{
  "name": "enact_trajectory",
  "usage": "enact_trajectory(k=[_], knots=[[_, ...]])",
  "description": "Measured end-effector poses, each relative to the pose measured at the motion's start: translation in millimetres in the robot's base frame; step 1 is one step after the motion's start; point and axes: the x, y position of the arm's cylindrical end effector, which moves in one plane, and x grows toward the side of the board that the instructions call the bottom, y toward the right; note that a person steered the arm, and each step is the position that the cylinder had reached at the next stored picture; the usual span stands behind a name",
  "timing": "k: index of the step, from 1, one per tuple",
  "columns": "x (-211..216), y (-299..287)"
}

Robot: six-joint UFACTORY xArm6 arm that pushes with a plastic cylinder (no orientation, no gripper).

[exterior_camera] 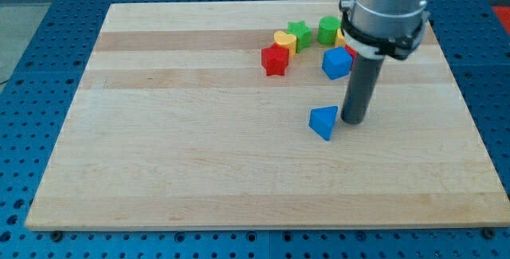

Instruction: Keep blue triangle in between red star and blue cube

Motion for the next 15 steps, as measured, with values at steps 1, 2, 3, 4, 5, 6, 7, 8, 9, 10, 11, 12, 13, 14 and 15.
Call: enact_trajectory(k=[1,2,3,4,5,6,7,8,9,10,11,12,13,14,15], knots=[[29.7,-16.0],[26.6,-53.9],[-3.1,-76.1],[-32.1,-78.7],[-37.0,-78.7],[-23.1,-78.7],[-16.3,-76.2],[-24.9,-70.0],[-46.0,-69.7],[-64.0,-69.7],[-67.9,-69.7],[-62.8,-70.5],[-46.3,-69.1],[-43.7,-54.2],[-46.1,-37.5]])
